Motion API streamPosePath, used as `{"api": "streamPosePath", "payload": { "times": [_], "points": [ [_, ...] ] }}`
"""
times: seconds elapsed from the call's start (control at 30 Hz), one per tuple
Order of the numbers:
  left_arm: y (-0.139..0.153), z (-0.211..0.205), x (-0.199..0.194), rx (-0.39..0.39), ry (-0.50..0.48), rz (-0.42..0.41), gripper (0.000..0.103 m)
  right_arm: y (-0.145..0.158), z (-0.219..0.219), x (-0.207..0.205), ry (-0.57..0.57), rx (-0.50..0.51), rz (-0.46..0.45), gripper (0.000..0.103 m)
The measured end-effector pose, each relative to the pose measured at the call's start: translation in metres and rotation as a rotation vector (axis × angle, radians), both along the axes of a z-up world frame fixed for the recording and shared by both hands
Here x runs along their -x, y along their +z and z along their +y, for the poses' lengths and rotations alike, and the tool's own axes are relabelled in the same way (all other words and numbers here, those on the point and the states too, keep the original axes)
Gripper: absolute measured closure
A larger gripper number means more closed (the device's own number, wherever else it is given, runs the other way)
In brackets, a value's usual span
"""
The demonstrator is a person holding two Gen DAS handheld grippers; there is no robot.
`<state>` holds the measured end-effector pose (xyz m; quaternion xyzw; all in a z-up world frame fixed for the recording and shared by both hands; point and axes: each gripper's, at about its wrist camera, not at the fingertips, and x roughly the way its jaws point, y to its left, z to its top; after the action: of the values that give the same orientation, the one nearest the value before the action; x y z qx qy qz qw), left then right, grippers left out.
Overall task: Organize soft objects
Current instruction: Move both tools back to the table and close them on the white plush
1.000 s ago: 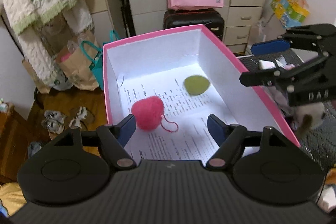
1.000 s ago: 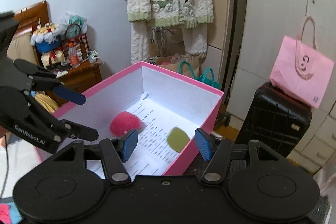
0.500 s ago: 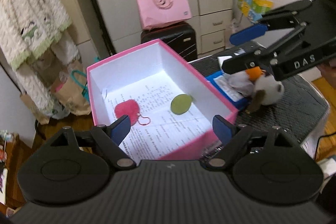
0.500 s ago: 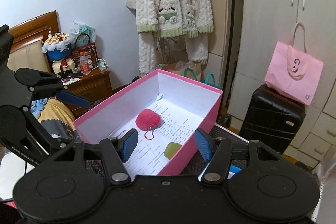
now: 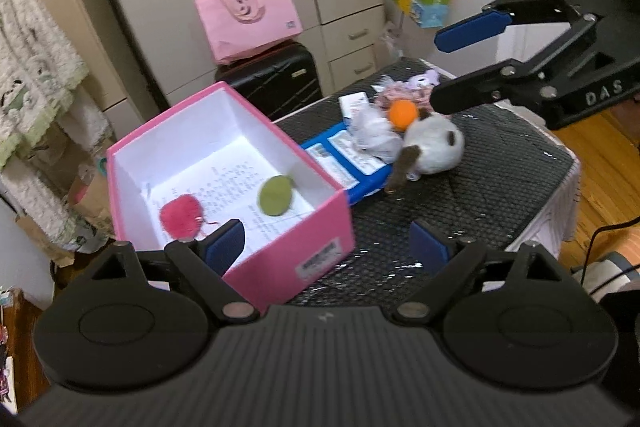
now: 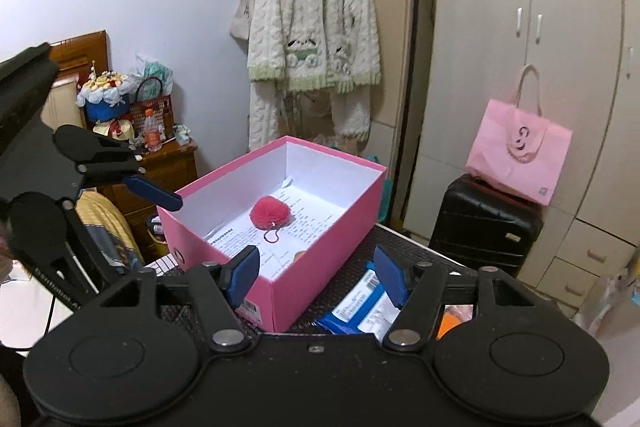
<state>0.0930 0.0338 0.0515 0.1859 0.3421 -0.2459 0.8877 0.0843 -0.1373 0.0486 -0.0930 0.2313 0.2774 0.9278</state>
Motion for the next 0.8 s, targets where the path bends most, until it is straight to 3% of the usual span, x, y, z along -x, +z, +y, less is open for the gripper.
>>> {"api": "streamPosePath", "payload": {
  "times": [0.2,0.3,0.4,0.6,0.8],
  "points": [
    [-0.020,-0.025,0.003,0.003,-0.051,0.053,0.009,-0.024,-0.029,0.019,-0.090,0.005,0.007,0.034],
    [-0.040,-0.037,0.000,-0.013,-0.072,0.109,0.009,-0.036,-0.041,0.031,-0.109,0.036,0.002,0.023],
    [-0.049,-0.044,-0.006,0.049,-0.076,0.138,0.009,-0.053,-0.051,0.032,-0.138,0.051,0.032,0.023],
    [-0.051,-0.067,-0.017,0.176,-0.127,0.037,0.009,-0.101,-0.070,0.017,-0.162,0.019,0.077,0.021],
    [-0.060,-0.095,-0.044,0.269,-0.143,0.077,0.010,-0.139,-0.075,-0.005,-0.168,0.011,0.068,0.021]
  ]
}}
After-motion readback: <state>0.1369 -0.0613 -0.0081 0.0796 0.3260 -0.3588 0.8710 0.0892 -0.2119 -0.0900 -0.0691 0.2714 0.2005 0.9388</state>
